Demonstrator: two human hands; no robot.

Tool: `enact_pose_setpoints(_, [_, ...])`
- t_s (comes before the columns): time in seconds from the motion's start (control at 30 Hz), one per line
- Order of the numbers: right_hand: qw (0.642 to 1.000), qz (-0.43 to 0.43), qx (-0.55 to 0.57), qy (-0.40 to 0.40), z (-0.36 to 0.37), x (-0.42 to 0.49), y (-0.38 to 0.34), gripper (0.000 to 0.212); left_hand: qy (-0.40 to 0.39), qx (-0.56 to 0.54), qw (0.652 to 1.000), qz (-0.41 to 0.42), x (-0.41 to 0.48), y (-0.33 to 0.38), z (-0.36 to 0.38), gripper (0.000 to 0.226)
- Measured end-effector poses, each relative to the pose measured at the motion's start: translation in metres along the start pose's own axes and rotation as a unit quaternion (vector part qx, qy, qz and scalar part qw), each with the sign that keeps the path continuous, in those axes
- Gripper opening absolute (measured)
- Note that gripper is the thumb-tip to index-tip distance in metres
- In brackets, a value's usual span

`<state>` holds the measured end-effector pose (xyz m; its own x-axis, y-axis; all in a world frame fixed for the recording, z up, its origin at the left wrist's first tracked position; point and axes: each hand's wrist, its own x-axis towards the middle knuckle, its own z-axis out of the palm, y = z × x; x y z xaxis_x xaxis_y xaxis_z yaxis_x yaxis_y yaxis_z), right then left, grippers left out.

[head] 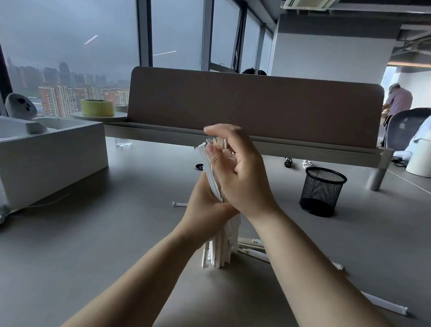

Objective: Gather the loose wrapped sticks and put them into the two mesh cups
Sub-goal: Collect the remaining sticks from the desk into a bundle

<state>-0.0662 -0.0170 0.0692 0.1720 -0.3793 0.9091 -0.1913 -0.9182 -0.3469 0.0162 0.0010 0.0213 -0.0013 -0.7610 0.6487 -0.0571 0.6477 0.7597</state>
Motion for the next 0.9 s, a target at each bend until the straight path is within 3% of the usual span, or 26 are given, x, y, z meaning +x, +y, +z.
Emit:
enact_pose_setpoints(0.1, [1.000,0.007,-0.011,0.015,0.002,-0.005,0.007,0.012,-0.015,0.019,1.000,0.009,-0.002,0.000,-0.001,0.044])
enact_pose_setpoints(0.2, [1.000,0.019,-0.010,0.004,0.004,-0.012,0.009,0.025,-0.031,0.057,0.998,0.020,-0.004,-0.003,-0.002,0.047])
enact_pose_setpoints(0.4, [0.998,0.029,-0.045,-0.040,0.008,-0.018,0.007,0.043,-0.077,0.110,0.991,0.024,-0.004,-0.003,-0.006,0.027])
enact_pose_setpoints(0.6, [0.999,-0.021,-0.042,0.025,0.004,-0.006,-0.001,0.023,-0.009,0.141,0.988,0.062,0.004,0.001,0.000,0.032])
enact_pose_setpoints(0.77, [1.000,0.001,-0.022,0.020,0.004,-0.006,-0.007,0.040,0.055,0.150,0.986,0.050,0.002,-0.002,0.001,0.037])
enact_pose_setpoints(0.9, [0.998,-0.016,-0.059,0.024,0.008,-0.011,0.000,0.024,0.072,0.194,0.978,0.024,-0.004,-0.007,0.000,0.038])
